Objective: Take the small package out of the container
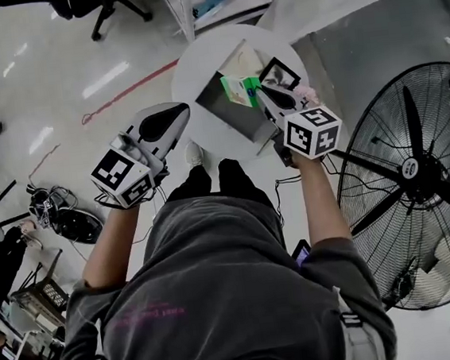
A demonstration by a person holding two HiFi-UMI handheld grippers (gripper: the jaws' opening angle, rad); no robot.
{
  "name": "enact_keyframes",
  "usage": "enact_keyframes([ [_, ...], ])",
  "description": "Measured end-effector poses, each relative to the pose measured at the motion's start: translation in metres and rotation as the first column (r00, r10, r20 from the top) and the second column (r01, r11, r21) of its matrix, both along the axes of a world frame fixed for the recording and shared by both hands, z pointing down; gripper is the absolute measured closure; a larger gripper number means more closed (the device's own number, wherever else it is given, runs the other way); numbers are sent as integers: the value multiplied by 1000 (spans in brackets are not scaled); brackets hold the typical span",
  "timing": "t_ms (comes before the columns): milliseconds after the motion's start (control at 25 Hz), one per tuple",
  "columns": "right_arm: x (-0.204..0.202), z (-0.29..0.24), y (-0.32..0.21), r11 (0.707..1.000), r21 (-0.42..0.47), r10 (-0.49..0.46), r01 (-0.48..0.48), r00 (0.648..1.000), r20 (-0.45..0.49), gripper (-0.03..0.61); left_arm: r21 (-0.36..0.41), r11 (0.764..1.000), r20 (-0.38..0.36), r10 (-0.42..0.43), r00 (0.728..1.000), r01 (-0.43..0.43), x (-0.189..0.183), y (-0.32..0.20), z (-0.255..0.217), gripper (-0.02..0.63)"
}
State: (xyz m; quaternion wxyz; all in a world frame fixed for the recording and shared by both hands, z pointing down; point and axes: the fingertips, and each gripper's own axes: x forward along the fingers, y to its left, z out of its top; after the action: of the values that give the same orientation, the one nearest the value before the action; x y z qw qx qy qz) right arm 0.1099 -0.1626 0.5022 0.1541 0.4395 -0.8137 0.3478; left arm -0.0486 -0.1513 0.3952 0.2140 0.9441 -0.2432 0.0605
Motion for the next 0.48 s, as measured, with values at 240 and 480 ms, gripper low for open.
enact_keyframes([
  [240, -5, -37, 7, 997, 67, 31, -34, 998, 49, 554, 57, 998, -12, 38, 999, -38, 0, 2, -18, 598],
  [480, -3, -70, 16, 989, 120, 68, -81, 992, 103, 554, 89, 994, -20, 62, 998, -59, 2, 7, -32, 598],
])
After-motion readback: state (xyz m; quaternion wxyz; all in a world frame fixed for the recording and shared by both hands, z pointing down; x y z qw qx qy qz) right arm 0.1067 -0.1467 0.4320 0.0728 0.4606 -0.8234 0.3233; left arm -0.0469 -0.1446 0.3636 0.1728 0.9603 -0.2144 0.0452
